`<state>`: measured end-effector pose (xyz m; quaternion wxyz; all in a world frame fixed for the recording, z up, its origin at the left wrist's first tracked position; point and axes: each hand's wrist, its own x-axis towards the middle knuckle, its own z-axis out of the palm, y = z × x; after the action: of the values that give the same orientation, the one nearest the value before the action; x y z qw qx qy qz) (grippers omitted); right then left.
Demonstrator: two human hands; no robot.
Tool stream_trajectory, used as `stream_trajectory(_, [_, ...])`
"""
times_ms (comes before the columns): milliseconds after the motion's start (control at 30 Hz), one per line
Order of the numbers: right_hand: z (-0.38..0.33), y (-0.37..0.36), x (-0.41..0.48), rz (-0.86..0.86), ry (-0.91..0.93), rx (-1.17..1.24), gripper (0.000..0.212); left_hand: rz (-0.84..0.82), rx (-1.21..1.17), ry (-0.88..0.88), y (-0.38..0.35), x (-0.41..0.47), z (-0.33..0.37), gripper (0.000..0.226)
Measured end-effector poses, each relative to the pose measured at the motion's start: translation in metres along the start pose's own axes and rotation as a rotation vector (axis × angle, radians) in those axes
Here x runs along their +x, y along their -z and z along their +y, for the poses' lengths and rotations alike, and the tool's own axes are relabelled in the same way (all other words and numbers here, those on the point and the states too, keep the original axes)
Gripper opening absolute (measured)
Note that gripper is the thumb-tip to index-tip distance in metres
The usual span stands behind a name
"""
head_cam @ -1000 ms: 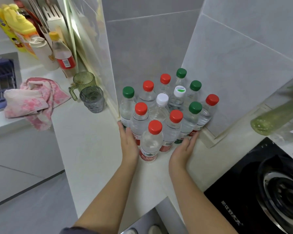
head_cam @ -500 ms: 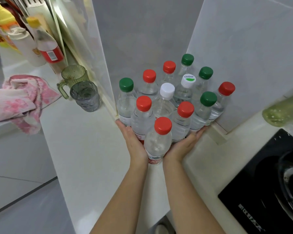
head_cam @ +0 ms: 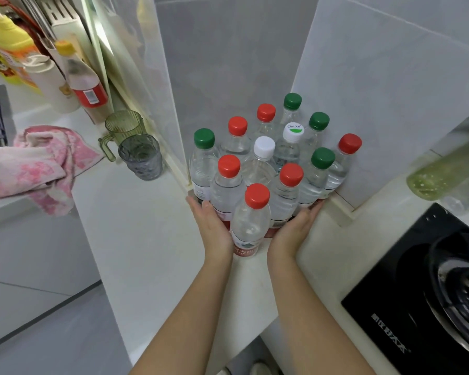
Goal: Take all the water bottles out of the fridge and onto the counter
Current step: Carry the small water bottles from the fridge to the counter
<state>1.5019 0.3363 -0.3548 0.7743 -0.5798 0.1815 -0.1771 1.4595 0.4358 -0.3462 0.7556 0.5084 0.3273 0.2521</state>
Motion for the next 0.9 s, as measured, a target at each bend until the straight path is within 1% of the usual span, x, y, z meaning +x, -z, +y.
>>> stream_trajectory(67, [-0.003,0.01,-0.002,-0.03,-0.065,-0.06,0.057,0.061,0.145,0.047,0.01,-0.01,0.002,0.056])
stream_trajectory(133, [-0.008,0.024,-0.006,-0.09,-0.123,-0.147,0.054,0.064,0.292,0.055,0.027,-0.024,0.004,0.054])
stream_trajectory(267, [-0.022,0.059,-0.018,-0.313,-0.157,-0.34,0.056,-0.044,0.555,0.03,0.062,-0.059,0.01,0.058])
stream_trajectory(333, [-0.029,0.077,-0.024,-0.442,-0.132,-0.483,0.057,-0.096,0.699,-0.008,0.077,-0.077,0.014,0.06])
stream_trajectory(433, [-0.043,0.105,-0.034,-0.667,-0.04,-0.692,0.06,-0.131,0.962,-0.098,0.098,-0.112,0.023,0.063])
stream_trajectory(500, [-0.052,0.121,-0.04,-0.811,0.028,-0.835,0.062,-0.126,1.156,-0.137,0.108,-0.136,0.028,0.064])
stream_trajectory(633, [-0.071,0.147,-0.052,-1.06,0.195,-1.141,0.063,-0.044,1.428,-0.187,0.117,-0.186,0.041,0.066])
stream_trajectory(733, [-0.089,0.156,-0.068,-1.214,0.319,-1.235,0.063,0.052,1.518,-0.2,0.126,-0.224,0.054,0.067])
stream_trajectory(900, [-0.11,0.16,-0.108,-1.44,0.54,-1.227,0.063,0.215,1.484,-0.161,0.149,-0.29,0.063,0.066])
